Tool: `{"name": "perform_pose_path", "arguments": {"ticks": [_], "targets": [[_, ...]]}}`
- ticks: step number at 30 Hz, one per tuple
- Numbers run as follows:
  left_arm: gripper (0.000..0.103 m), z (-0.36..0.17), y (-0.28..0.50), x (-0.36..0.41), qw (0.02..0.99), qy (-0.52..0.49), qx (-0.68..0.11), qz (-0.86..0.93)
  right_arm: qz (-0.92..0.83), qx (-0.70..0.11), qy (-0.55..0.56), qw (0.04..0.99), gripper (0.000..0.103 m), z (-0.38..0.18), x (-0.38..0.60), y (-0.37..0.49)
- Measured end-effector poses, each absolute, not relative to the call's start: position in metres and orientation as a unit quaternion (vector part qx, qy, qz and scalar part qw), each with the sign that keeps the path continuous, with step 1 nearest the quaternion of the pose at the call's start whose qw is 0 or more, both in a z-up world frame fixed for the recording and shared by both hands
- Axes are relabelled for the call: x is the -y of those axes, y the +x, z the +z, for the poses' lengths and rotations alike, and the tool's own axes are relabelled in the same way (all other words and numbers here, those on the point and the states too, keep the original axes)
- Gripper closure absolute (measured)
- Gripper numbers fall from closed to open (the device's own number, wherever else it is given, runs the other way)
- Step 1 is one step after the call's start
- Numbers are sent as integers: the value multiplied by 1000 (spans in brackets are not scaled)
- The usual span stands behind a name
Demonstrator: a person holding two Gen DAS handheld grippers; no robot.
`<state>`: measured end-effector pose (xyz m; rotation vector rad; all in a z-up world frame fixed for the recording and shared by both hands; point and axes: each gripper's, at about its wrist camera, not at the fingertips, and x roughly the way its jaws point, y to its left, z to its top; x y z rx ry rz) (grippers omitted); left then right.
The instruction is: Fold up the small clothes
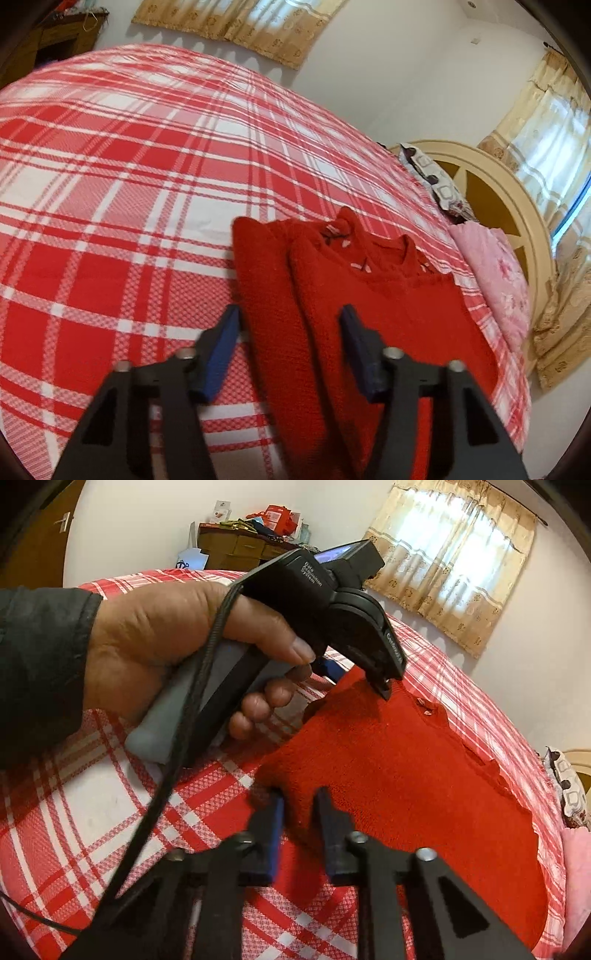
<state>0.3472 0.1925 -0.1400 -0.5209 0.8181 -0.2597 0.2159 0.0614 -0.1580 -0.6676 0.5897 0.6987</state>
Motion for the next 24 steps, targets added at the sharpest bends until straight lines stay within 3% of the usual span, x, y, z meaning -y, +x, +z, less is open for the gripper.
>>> {"name": "perform_pose_path", "arguments": {"ticks": [2,4,24], "targets": [[78,-142,348,-191,870,-257,-395,-142,333,-279,-306,847,95,-154,-57,216],[83,-139,347,-190,872,-255,-390,-149,334,-275,-300,850,96,-150,-53,215],[90,-107,352,-173,865,-293,-385,-137,316,-271,-201,887,97,-101,20,228]]}}
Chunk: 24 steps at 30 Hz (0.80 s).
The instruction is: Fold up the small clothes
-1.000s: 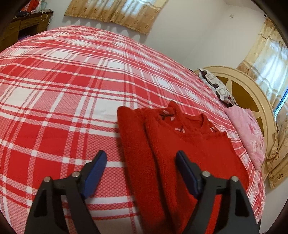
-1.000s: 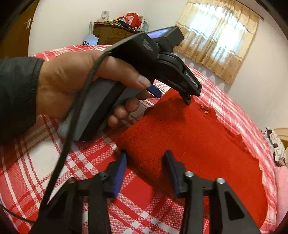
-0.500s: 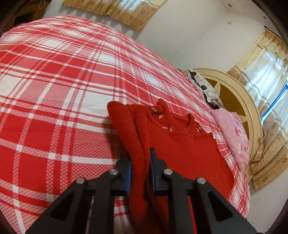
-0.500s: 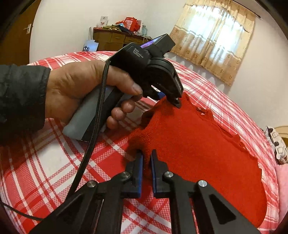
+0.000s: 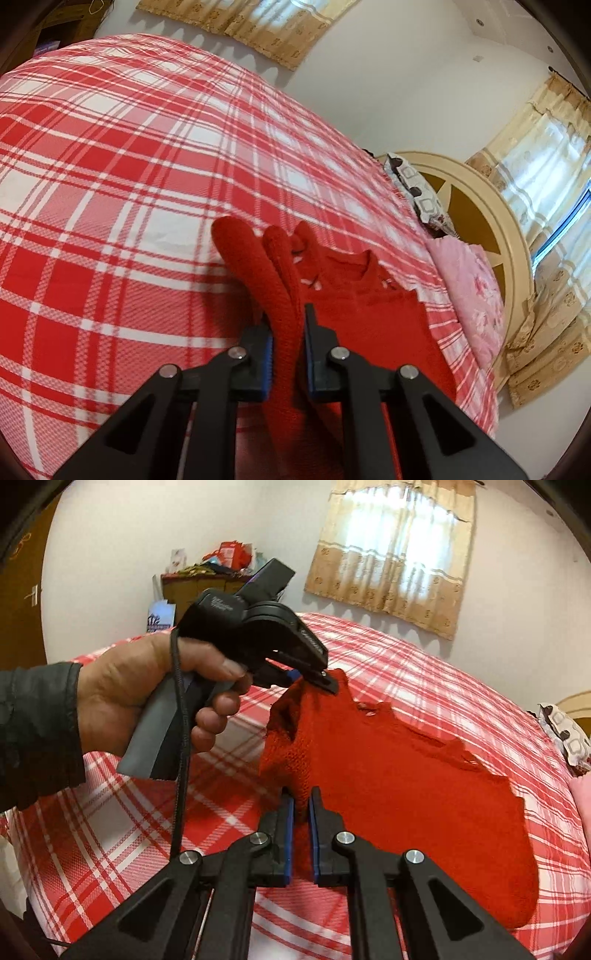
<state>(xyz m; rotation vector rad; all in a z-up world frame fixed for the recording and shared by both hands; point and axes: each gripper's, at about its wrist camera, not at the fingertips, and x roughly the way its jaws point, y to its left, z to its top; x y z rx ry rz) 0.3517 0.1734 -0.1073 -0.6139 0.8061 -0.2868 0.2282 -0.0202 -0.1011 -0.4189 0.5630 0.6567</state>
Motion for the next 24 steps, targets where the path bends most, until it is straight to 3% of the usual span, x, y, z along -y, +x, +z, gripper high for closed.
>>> {"name": "perform_pose_path", "arguments": {"ticks": [24], "targets": [[90,-53,371,-91,878,-274,-353,-174,281,-271,-105,915,97,-69,114,253]]}}
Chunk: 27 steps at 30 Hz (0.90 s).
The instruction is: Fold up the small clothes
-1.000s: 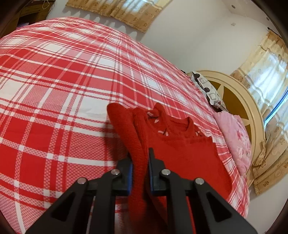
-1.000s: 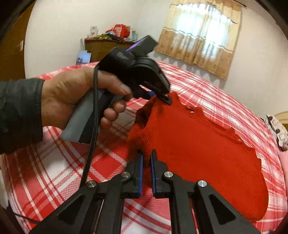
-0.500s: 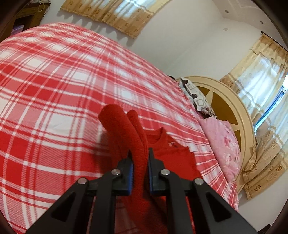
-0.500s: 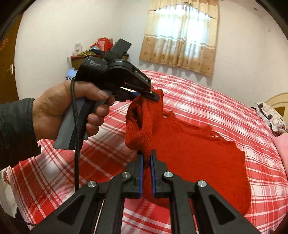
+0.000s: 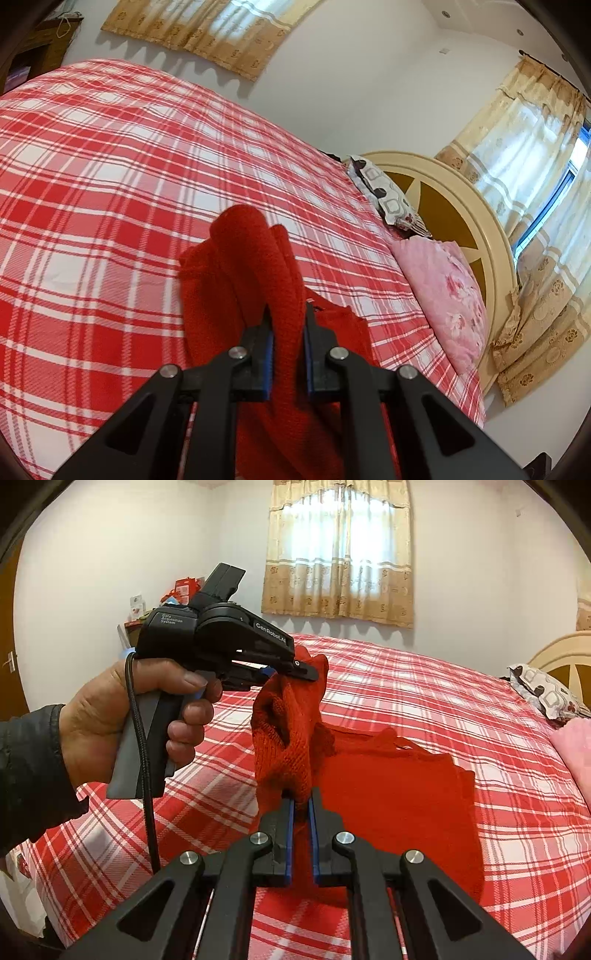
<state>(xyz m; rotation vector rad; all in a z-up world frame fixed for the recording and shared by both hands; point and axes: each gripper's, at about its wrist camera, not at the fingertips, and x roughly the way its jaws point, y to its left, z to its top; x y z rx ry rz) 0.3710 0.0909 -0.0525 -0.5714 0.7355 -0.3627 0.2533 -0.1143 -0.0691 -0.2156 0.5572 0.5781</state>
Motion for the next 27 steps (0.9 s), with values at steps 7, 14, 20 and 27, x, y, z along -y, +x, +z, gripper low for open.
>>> {"name": "perform_pose_path", "arguments": {"ticks": [7,14,20,27], "targets": [[90,-46,379,-69,876,-267,-353,-190,274,-277,-90,917,97,-67,133,255],[90,-41,386,-45,875,-257,-354,-208,260,-287,-65,920,97,-67,160,262],[90,-42,392,-17,872,-244,-362,-224,254,-298,-54,919,97,-70,180,263],[90,-44,400,10,868,-225,-372,-240,241,-319,-30,916,97,-77,208,272]]}}
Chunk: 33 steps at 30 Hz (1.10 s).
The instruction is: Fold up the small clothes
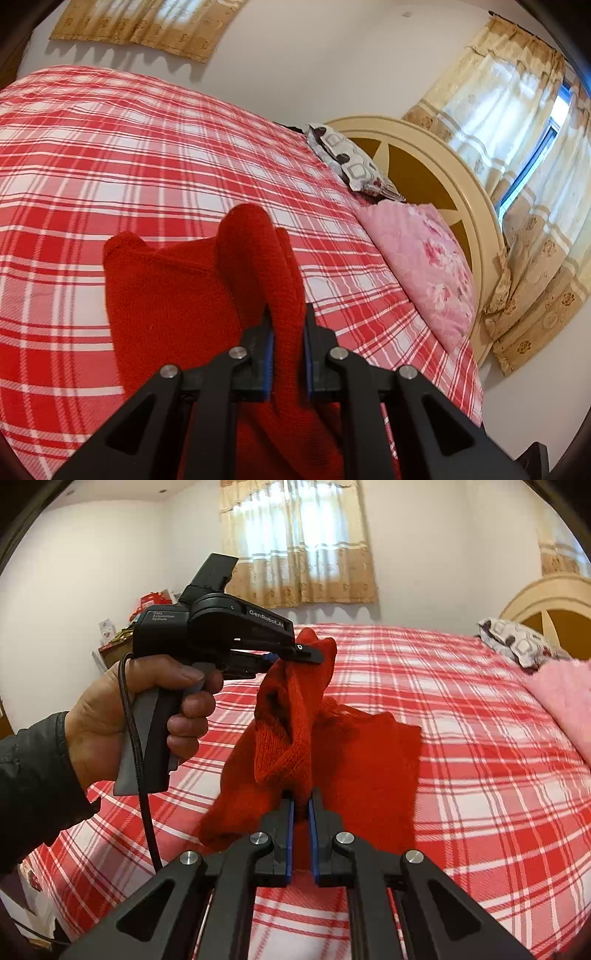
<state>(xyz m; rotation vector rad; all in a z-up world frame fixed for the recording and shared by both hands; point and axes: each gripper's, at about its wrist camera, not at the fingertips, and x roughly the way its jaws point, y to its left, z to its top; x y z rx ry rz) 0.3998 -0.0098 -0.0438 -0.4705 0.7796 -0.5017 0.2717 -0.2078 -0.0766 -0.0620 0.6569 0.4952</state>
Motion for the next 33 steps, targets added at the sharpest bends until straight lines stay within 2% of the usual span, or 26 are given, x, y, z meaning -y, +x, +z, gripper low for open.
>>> {"name": "perform_pose_path", "arguments": {"ticks": [8,19,22,23,25,27,28,30,31,32,33], "targets": [[90,-62,412,50,870,-169,-396,-240,225,-371,22,901,97,-106,236,285],[88,-78,417,100,875,-85,-408,-247,218,-402,105,883,97,-130,271,297],[83,-71,406,102,885,-62,-392,-242,214,-404,115,882,97,-131,276,298],[78,-65,399,99,890,-58,-380,-244,211,-405,119,882,97,-132,278,298],[65,-56,381,88,901,-51,-357,-243,211,-408,130,879,97,-133,282,298],[47,-55,364,78,913,-35,-336,-229,210,-408,138,878,97,-134,286,298],[43,-57,354,70,918,-23,-329,-219,212,-406,145,877,96,-134,288,297],[36,-62,343,59,924,-12,-323,-205,205,-395,156,882,93,-131,293,294],[36,-67,337,51,927,-9,-323,-192,193,-388,159,887,85,-128,297,292],[36,-75,332,41,928,-7,-328,-178,183,-379,164,892,69,-123,301,291],[36,-79,331,36,928,-9,-331,-174,178,-366,171,897,60,-117,305,290]]}}
